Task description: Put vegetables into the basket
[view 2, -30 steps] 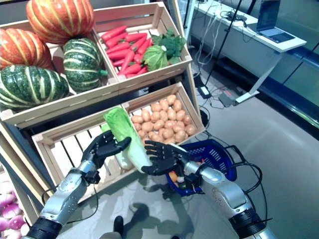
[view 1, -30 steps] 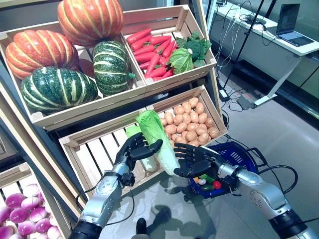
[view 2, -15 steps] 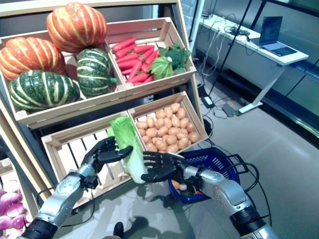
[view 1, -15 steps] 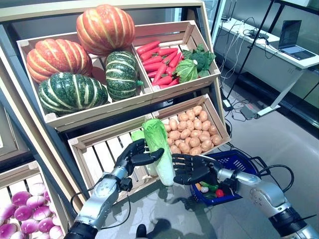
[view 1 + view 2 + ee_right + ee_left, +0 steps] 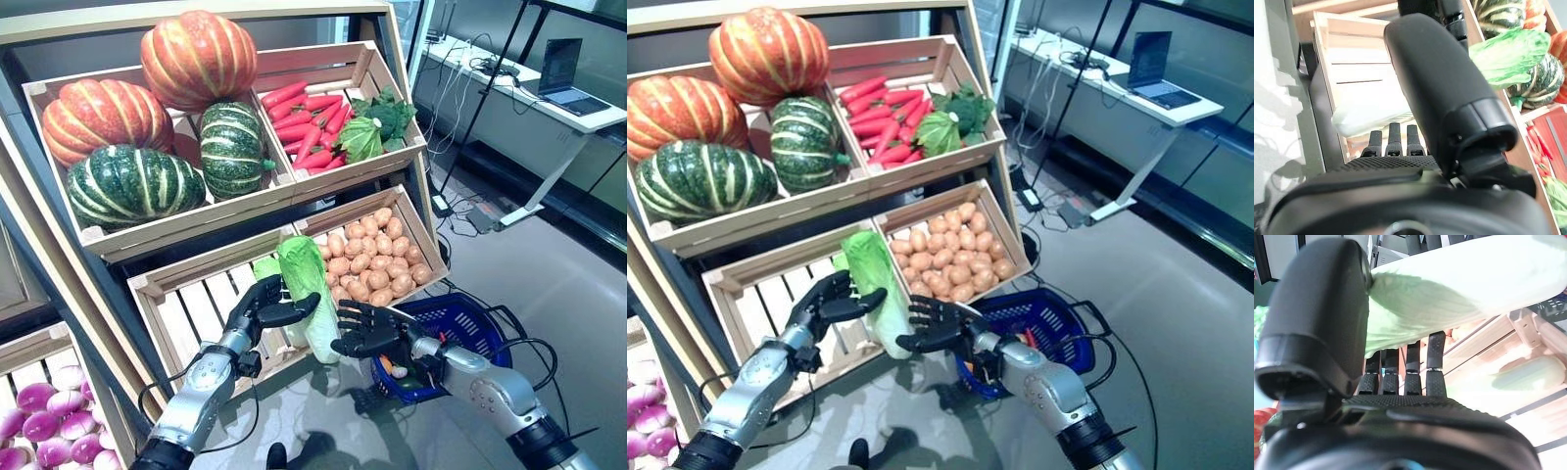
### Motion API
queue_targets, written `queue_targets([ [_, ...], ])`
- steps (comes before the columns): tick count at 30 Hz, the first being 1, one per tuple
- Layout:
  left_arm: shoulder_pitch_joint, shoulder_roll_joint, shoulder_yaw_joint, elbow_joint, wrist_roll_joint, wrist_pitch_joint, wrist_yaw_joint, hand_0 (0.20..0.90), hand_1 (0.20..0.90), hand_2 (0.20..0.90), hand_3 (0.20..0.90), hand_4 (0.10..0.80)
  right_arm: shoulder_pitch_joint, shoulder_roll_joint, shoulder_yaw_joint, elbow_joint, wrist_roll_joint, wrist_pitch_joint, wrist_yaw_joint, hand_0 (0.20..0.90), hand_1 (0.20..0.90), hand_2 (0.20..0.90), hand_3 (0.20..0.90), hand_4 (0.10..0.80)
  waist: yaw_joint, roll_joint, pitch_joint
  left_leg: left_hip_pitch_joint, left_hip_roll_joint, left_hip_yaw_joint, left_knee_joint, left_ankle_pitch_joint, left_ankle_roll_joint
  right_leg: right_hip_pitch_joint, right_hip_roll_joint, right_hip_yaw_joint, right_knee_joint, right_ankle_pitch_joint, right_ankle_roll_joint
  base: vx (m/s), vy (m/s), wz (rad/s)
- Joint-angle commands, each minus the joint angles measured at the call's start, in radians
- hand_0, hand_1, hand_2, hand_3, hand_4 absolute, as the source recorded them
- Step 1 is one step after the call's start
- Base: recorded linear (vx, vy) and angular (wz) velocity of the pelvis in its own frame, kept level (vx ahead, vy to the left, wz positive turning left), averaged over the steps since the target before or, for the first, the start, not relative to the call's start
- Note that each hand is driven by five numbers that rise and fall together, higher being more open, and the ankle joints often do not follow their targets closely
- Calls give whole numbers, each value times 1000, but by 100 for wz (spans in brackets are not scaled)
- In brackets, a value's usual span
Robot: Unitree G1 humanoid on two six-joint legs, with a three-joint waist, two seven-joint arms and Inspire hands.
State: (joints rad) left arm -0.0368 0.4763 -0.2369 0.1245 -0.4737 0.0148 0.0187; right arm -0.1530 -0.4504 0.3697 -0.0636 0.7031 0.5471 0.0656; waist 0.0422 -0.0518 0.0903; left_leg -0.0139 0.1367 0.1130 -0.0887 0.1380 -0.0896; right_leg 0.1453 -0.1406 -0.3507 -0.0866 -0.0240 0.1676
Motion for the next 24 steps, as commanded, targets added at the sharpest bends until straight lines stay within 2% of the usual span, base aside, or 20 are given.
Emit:
queue_targets([
  [1, -179, -23, -7, -89, 11, -93, 12, 300, 300, 300, 300, 400, -57, 26, -1, -72, -37, -132, -61, 900, 900, 900, 900, 800, 8, 1, -31, 51, 15, -9, 1, -80, -20, -70, -63, 25, -1, 113, -1, 0, 0, 0],
  [14, -182, -24, 3, -105, 25, -63, 16, 300, 300, 300, 300, 400, -62, 35, 12, -57, -147, -110, -74, 900, 900, 900, 900, 800, 9, 2, -36, 50, 21, -6, 1, -78, -22, -75, -64, 34, -1, 112, -1, 0, 0, 0],
  [17, -186, -24, 3, -114, 22, -54, 17, 300, 300, 300, 300, 400, -69, 34, 20, -55, -129, -89, -34, 900, 900, 900, 900, 800, 11, 2, -37, 48, 21, -7, 1, -79, -22, -76, -63, 34, -1, 111, -2, 0, 0, 0],
  [22, -188, -17, 7, -118, 15, -48, -7, 300, 300, 300, 300, 400, -68, 27, 56, -75, -7, 9, 112, 900, 900, 900, 900, 800, 17, -2, -36, 48, 21, -13, 1, -79, -23, -73, -64, 30, -1, 111, -3, 0, 0, 0],
  [24, -189, -17, 4, -118, 15, -48, -13, 300, 300, 300, 300, 400, -71, 23, 75, -74, 29, 21, 141, 900, 900, 900, 900, 800, 20, -4, -35, 49, 22, -14, 1, -78, -25, -70, -64, 27, -1, 111, -3, 0, 0, 0],
])
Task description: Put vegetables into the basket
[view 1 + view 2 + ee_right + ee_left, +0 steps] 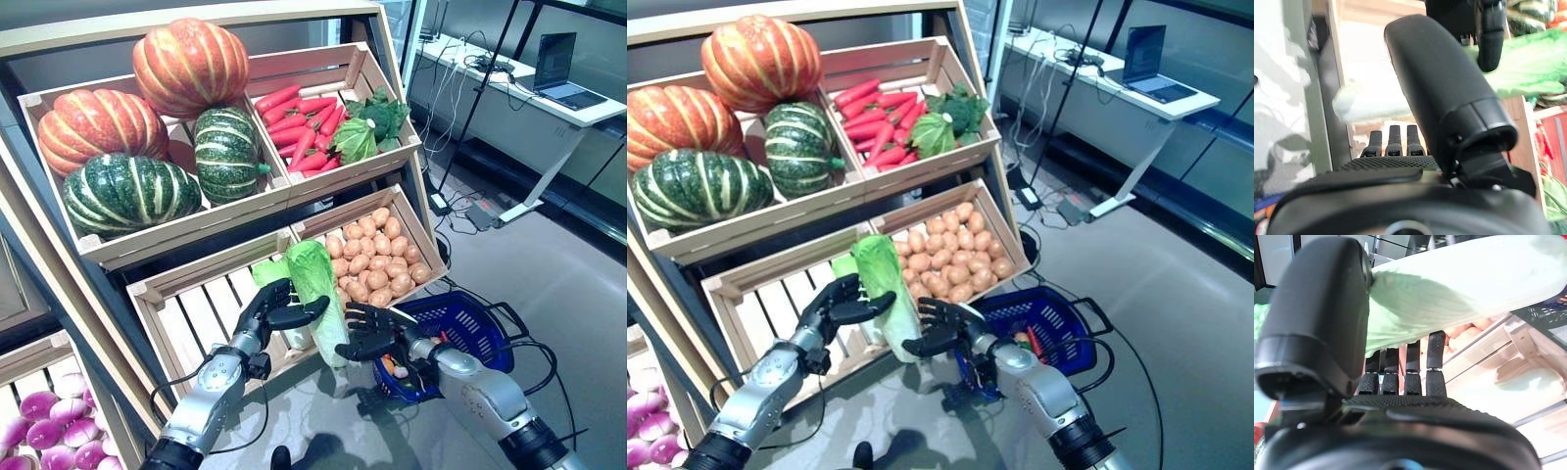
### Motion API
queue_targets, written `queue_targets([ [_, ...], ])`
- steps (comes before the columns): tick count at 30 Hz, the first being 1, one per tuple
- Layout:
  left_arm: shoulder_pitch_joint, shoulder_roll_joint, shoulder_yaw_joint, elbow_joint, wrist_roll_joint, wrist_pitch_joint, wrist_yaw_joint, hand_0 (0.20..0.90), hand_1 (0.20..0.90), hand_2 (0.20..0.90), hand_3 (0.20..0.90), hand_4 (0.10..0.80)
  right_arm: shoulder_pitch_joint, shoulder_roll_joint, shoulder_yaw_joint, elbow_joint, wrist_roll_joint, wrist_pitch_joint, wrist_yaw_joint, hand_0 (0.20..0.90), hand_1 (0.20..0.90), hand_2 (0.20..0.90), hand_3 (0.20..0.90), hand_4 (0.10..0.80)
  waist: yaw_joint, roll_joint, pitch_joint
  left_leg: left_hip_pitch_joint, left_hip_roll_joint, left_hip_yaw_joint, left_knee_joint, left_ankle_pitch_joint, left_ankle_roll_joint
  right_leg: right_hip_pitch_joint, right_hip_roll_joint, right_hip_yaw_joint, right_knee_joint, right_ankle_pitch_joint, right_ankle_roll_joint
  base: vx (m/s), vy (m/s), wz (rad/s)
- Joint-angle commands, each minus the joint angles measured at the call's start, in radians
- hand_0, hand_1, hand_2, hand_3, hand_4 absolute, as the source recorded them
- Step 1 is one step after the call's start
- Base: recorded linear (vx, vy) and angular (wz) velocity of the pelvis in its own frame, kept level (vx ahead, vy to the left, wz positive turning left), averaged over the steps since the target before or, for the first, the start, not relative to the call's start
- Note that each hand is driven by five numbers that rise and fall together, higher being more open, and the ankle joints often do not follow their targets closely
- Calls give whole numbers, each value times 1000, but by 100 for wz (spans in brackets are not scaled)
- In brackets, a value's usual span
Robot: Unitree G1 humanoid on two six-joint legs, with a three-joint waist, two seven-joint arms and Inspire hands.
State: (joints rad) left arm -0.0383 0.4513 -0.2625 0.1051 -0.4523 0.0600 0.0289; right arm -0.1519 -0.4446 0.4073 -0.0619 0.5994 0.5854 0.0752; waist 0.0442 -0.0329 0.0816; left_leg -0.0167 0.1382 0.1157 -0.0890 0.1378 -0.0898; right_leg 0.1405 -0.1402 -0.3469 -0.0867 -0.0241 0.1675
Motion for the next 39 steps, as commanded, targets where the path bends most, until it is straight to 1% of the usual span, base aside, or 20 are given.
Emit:
queue_targets([
  [1, -187, 9, 28, -100, -7, -92, -24, 300, 300, 300, 300, 400, -73, 15, 45, -71, 147, -18, 145, 900, 900, 900, 900, 800, 19, -23, -28, 51, 21, -19, 2, -77, -25, -66, -64, 23, -1, 111, -3, 0, 0, 0],
  [6, -196, 10, 10, -87, -20, -98, -26, 300, 300, 300, 300, 400, -97, 16, 78, -65, 262, -3, 203, 900, 900, 900, 900, 800, 27, -25, -31, 48, 21, -25, 2, -77, -29, -66, -65, 20, -1, 111, -2, 0, 0, 0],
  [10, -193, 11, -4, -81, -39, -113, -41, 300, 300, 300, 300, 400, -114, 25, 115, -72, 357, 26, 248, 900, 900, 900, 900, 800, 36, -27, -36, 50, 19, -33, 2, -79, -28, -64, -66, 15, -1, 110, -2, 0, 0, 0],
  [17, -193, 7, -22, -69, -39, -131, -40, 300, 300, 300, 300, 400, -130, 50, 148, -55, 382, 28, 275, 900, 900, 900, 900, 800, 46, -26, -42, 49, 16, -38, 2, -81, -26, -62, -70, 12, -1, 108, -1, 11, 3, 2],
  [20, -194, 0, -29, -68, -47, -142, -30, 300, 300, 300, 300, 400, -134, 66, 158, -45, 394, 25, 251, 900, 900, 900, 900, 800, 48, -26, -43, 48, 14, -40, 2, -81, -25, -62, -72, 12, -1, 109, -2, 9, 3, 3],
  [26, -193, -9, -37, -68, -39, -159, 0, 300, 300, 300, 300, 400, -135, 94, 167, -18, 358, 5, 228, 900, 900, 900, 900, 800, 51, -24, -46, 48, 12, -44, 2, -83, -23, -62, -75, 12, -1, 107, -2, 0, 0, 0],
  [30, -192, -16, -41, -64, -3, -146, 63, 300, 300, 300, 300, 400, -137, 104, 165, -2, 315, -51, 167, 900, 900, 900, 900, 800, 50, -25, -46, 49, 11, -47, 2, -85, -23, -62, -76, 12, -1, 107, -2, 0, 0, 0],
  [32, -192, -16, -44, -57, 28, -131, 111, 300, 300, 300, 300, 400, -138, 110, 156, 8, 266, -83, 100, 900, 900, 900, 900, 800, 48, -25, -47, 49, 10, -49, 2, -85, -23, -64, -76, 13, -1, 108, -1, 0, 0, 0],
  [34, -191, -17, -42, -50, 41, -126, 131, 300, 300, 300, 300, 400, -138, 109, 149, 12, 244, -101, 69, 900, 900, 900, 900, 800, 47, -24, -46, 50, 10, -49, 2, -84, -23, -63, -77, 14, -1, 108, -1, 0, 0, 0],
  [36, -191, -19, -40, -44, 60, -121, 161, 300, 300, 300, 300, 400, -136, 117, 133, 23, 183, -132, -14, 900, 900, 900, 900, 800, 45, -22, -43, 51, 10, -49, 2, -85, -22, -63, -78, 13, -1, 109, 0, 0, 0, 0],
  [39, -196, -22, -48, -45, 70, -118, 178, 300, 300, 300, 300, 400, -132, 131, 119, 38, 171, -133, -71, 900, 900, 900, 900, 800, 42, -19, -41, 53, 7, -49, 2, -86, -21, -63, -77, 15, -1, 109, 0, 0, 0, 0],
])
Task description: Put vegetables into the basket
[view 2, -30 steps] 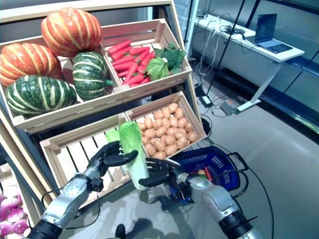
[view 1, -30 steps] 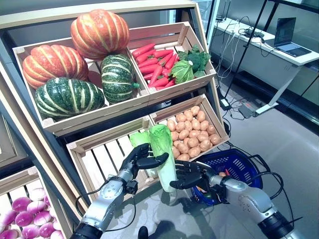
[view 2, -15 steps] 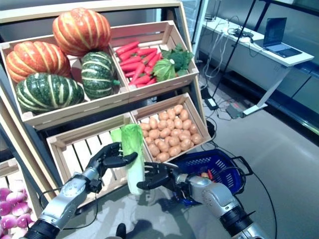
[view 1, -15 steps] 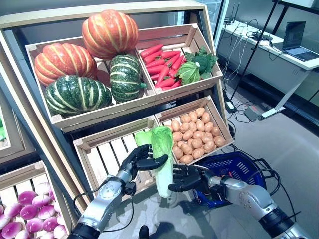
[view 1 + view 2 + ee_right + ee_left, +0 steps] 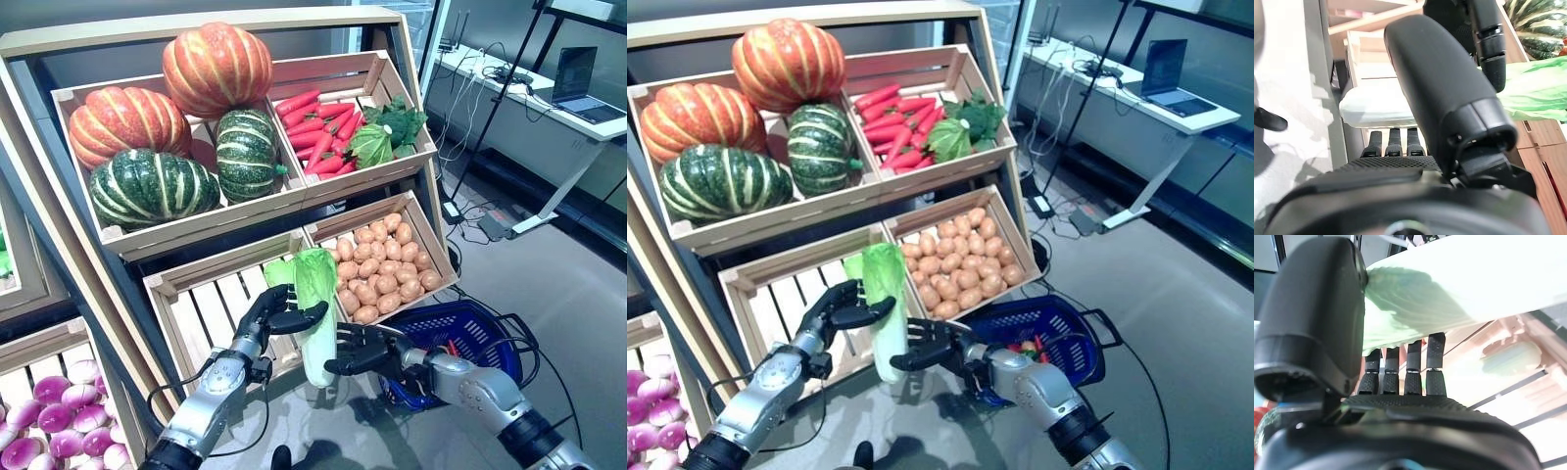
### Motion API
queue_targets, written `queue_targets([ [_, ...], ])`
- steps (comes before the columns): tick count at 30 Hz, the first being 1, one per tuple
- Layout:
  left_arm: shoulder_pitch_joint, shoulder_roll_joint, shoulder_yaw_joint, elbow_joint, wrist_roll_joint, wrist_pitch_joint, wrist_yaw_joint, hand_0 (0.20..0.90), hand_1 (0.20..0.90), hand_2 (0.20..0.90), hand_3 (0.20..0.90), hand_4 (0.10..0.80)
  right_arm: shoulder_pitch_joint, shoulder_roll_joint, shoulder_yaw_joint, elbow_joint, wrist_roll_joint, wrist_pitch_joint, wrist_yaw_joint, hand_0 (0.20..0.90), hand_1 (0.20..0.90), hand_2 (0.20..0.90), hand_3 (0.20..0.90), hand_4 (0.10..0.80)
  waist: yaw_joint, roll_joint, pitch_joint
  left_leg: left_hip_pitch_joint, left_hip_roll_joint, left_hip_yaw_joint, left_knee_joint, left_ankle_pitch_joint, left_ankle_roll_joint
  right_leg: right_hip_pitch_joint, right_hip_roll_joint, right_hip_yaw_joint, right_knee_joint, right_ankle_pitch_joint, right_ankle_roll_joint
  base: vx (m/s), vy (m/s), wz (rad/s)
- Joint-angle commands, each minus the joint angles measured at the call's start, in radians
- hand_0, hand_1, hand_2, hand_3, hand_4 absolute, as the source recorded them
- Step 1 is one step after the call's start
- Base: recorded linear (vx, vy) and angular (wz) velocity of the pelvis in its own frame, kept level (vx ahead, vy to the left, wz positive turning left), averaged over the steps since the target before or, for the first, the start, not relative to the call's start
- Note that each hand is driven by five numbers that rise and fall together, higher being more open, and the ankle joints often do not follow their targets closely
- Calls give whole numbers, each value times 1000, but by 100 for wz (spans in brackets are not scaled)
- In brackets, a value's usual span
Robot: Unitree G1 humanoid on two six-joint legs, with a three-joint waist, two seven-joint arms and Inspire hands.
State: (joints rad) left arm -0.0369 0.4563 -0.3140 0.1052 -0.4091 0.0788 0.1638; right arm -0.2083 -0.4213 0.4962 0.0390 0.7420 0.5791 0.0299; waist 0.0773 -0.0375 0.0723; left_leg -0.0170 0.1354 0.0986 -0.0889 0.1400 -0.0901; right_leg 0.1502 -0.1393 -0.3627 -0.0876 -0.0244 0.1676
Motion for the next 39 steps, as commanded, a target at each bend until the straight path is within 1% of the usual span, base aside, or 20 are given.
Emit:
queue_targets([
  [1, -203, -28, 0, -48, 40, -135, 51, 300, 300, 300, 300, 400, -74, 114, 27, -55, 18, -132, -44, 900, 900, 900, 900, 800, 9, -13, -29, 53, 10, -31, 2, -89, -19, -72, -79, 30, 0, 109, 0, 0, 0, 0],
  [6, -219, -24, -12, -55, 79, -120, 115, 300, 300, 300, 300, 400, -72, 125, 22, -44, 3, -141, -108, 900, 900, 900, 900, 800, 7, -9, -25, 56, 8, -31, 2, -90, -16, -68, -80, 31, 0, 108, -1, -6, 1, 4],
  [10, -234, -22, -15, -56, 107, -104, 157, 300, 300, 300, 300, 400, -77, 134, 16, -32, -14, -153, -137, 900, 900, 900, 900, 800, 9, -7, -24, 57, 8, -32, 2, -91, -15, -66, -81, 28, 0, 108, -2, -5, -2, 4],
  [16, -242, -22, -21, -62, 125, -93, 168, 300, 300, 300, 300, 400, -80, 142, 17, -26, -27, -150, -147, 900, 900, 900, 900, 800, 12, -7, -23, 59, 9, -31, 2, -93, -15, -63, -82, 25, 0, 107, -3, 0, 0, 0],
  [17, -241, -23, -23, -67, 129, -90, 167, 300, 300, 300, 300, 400, -77, 142, 19, -29, -23, -149, -149, 756, 756, 756, 756, 704, 12, -7, -22, 59, 9, -31, 2, -93, -15, -63, -82, 25, 0, 107, -3, 0, 0, 0],
  [18, -240, -23, -22, -69, 129, -88, 166, 300, 300, 300, 300, 400, -76, 141, 18, -30, -21, -147, -150, 361, 361, 361, 361, 441, 12, -7, -22, 60, 9, -31, 2, -93, -15, -62, -82, 25, 0, 107, -3, 0, 0, 0],
  [19, -238, -22, -24, -69, 127, -89, 167, 300, 300, 300, 300, 400, -74, 141, 17, -32, -23, -148, -148, 300, 300, 300, 300, 400, 11, -7, -23, 60, 10, -31, 2, -92, -15, -63, -82, 25, 0, 108, -2, 0, 0, 0],
  [39, -247, -30, -44, -90, 103, -84, 203, 300, 300, 300, 300, 400, -72, 149, 26, -23, 17, -152, -173, 300, 300, 300, 300, 400, 9, -6, -22, 60, 10, -31, 2, -92, -15, -66, -81, 30, 0, 110, -4, 0, 0, 0],
])
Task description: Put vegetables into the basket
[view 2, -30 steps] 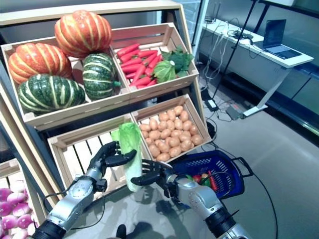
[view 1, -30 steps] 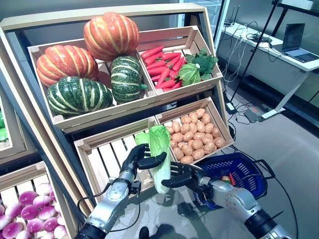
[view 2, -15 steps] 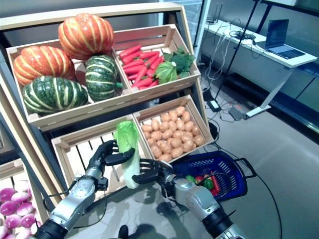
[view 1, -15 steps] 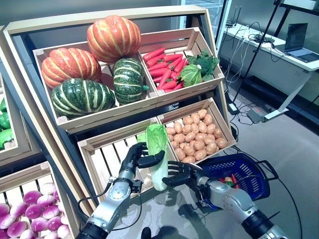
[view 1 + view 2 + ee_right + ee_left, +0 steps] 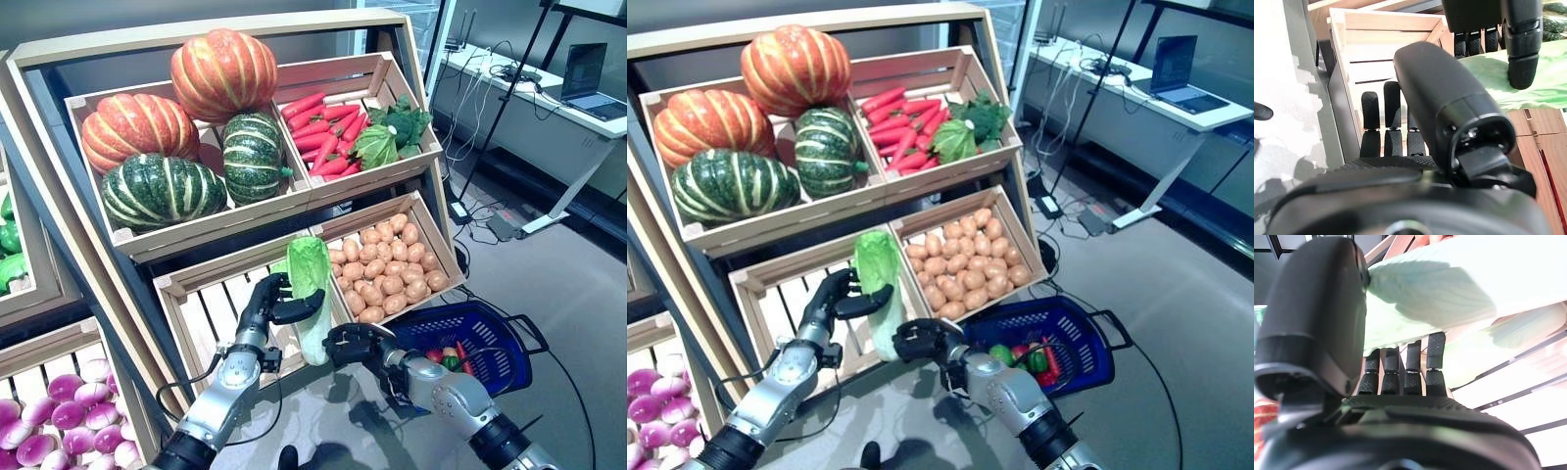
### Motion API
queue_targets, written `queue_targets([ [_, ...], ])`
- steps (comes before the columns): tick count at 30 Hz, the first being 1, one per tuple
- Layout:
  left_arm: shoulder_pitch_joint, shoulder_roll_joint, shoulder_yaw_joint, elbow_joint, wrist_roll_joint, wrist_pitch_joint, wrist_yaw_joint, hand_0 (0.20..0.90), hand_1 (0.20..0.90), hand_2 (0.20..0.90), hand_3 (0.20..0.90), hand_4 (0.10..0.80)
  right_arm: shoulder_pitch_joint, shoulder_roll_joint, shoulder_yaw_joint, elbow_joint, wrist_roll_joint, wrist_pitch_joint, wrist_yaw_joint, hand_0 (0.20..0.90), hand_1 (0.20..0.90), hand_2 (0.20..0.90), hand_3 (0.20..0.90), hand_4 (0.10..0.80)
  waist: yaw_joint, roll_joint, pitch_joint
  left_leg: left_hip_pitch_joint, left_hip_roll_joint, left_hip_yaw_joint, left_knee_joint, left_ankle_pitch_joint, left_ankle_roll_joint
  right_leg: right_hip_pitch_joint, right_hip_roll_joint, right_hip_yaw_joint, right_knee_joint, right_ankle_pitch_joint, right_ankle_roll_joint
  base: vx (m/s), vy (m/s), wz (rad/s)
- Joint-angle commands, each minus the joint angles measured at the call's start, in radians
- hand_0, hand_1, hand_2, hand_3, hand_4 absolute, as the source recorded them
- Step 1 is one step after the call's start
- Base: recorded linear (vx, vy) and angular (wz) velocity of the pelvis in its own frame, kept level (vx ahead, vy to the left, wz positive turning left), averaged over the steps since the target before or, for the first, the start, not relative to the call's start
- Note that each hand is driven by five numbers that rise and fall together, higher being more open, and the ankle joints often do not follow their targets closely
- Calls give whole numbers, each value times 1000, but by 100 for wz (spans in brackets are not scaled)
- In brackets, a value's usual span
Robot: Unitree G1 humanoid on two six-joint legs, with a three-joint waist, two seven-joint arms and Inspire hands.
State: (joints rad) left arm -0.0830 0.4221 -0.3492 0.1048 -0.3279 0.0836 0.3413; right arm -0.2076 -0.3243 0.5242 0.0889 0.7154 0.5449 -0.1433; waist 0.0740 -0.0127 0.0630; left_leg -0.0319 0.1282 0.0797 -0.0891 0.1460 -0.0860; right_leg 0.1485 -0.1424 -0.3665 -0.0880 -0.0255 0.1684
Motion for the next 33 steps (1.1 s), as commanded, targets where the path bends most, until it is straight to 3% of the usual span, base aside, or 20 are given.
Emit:
queue_targets([
  [1, -201, 4, -8, -91, 23, -88, 26, 300, 300, 300, 300, 400, -73, 50, -1, -76, 47, -117, -2, 300, 300, 300, 300, 400, 12, -31, -12, 75, 17, -14, 2, -99, -18, -64, -77, 36, 1, 111, -6, 0, 0, 0],
  [7, -203, 5, -13, -91, 23, -92, 30, 300, 300, 300, 300, 400, -75, 51, 2, -74, 54, -124, -2, 300, 300, 300, 300, 400, 12, -30, -12, 76, 18, -12, 2, -99, -17, -63, -76, 37, 1, 109, -7, 0, 0, 0],
  [9, -205, 4, -16, -93, 22, -87, 32, 300, 300, 300, 300, 400, -77, 54, 4, -70, 66, -132, -5, 749, 749, 749, 749, 700, 12, -30, -11, 77, 18, -11, 2, -99, -18, -62, -76, 36, 1, 110, -7, 0, 0, 0],
  [10, -204, 4, -15, -93, 23, -85, 33, 300, 300, 300, 300, 400, -75, 54, 4, -71, 61, -138, 0, 900, 900, 900, 900, 800, 13, -30, -12, 77, 17, -14, 2, -100, -17, -61, -75, 37, 1, 108, -8, 0, 0, 0],
  [21, -185, 25, -3, -109, 27, -85, 40, 300, 300, 300, 300, 400, -54, 15, -36, -172, 100, -160, 17, 900, 900, 900, 900, 800, 7, -31, -4, 80, 17, -13, 2, -102, -17, -62, -69, 41, 1, 108, -8, -1, -1, 1],
  [33, -111, 52, 77, -142, 42, -107, 28, 300, 300, 300, 300, 400, 104, -89, -159, -287, 67, -220, 57, 900, 900, 900, 900, 800, -19, -36, 6, 85, 22, -4, 2, -107, -13, -63, -54, 61, 1, 100, -12, -1, -2, 2],
])
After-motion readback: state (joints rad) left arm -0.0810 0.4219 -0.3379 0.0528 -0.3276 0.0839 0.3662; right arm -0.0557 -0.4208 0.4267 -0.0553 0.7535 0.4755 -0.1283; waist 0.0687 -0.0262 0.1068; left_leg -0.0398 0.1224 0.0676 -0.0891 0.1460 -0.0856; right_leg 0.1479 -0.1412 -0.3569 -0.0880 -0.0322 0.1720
